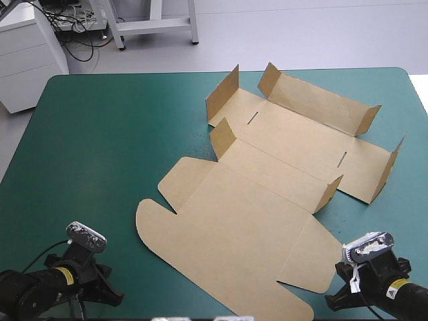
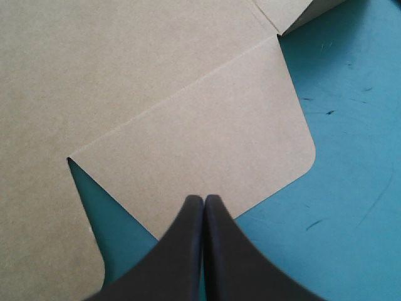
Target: Fold the box
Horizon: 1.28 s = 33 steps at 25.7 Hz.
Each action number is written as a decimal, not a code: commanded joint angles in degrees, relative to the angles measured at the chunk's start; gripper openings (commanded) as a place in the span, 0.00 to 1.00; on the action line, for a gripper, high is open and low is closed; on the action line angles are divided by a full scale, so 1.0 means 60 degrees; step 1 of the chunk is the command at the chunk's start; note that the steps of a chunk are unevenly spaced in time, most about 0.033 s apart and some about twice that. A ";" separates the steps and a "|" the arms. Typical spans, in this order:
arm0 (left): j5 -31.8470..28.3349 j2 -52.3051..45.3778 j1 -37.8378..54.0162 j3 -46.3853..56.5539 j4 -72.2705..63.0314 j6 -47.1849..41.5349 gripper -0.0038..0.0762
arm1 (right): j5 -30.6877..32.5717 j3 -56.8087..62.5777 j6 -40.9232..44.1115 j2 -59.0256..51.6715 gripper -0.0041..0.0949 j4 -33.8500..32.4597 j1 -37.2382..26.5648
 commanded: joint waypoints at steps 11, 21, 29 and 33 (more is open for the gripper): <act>-0.0358 0.0027 -0.0003 -0.0195 -0.0120 -0.0024 0.01 | -0.0375 -0.0246 0.0132 0.0071 0.41 0.0382 0.0021; -0.0358 0.0027 -0.0003 -0.0195 -0.0120 -0.0024 0.01 | -0.0434 -0.0374 0.0745 0.0071 0.95 0.0325 0.0021; -0.0358 0.0027 -0.0003 -0.0195 -0.0147 -0.0083 0.01 | 0.0093 -0.1911 0.3254 0.0550 0.95 -0.0585 0.0021; -0.0358 0.0027 -0.0003 -0.0195 -0.0153 -0.0083 0.01 | 0.0254 -0.2691 0.3893 0.1198 0.95 -0.0778 0.0021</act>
